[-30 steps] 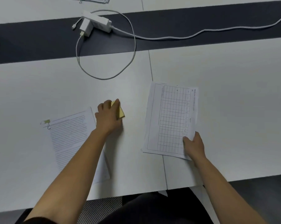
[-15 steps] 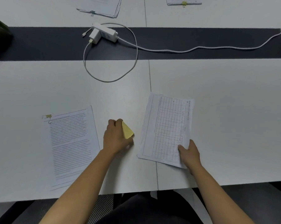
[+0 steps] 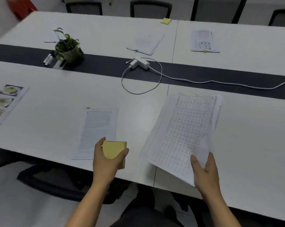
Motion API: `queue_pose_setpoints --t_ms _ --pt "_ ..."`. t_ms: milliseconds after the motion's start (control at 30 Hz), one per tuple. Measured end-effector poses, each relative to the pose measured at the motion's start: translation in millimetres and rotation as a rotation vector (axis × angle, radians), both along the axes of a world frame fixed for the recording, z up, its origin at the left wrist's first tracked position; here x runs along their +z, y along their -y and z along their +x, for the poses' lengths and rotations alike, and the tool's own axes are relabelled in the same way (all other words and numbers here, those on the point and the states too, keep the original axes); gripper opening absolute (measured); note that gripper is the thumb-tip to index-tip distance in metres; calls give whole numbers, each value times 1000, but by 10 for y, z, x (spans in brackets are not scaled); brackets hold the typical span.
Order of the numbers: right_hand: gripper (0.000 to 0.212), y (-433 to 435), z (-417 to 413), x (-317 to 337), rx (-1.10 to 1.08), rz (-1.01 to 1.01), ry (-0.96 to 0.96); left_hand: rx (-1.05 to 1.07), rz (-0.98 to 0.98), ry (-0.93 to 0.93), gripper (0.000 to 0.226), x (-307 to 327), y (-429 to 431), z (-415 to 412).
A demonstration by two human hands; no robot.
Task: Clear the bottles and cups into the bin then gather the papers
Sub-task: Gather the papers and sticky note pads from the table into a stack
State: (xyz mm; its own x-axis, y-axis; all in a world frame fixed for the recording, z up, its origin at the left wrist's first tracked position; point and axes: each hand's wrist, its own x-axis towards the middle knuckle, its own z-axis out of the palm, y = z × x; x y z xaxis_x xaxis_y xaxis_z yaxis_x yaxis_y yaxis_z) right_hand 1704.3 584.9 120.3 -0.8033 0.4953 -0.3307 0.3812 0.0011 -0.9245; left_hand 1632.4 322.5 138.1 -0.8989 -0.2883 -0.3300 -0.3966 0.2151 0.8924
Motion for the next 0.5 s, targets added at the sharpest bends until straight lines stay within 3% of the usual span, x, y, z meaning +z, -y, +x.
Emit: queue_pose_setpoints --t_ms 200,500 --pt "28 377 315 53 209 -65 -49 221 -82 -80 98 250 465 943" --pt "21 1767 244 407 532 -5 -156 588 -189 -195 93 613 1988 1835"
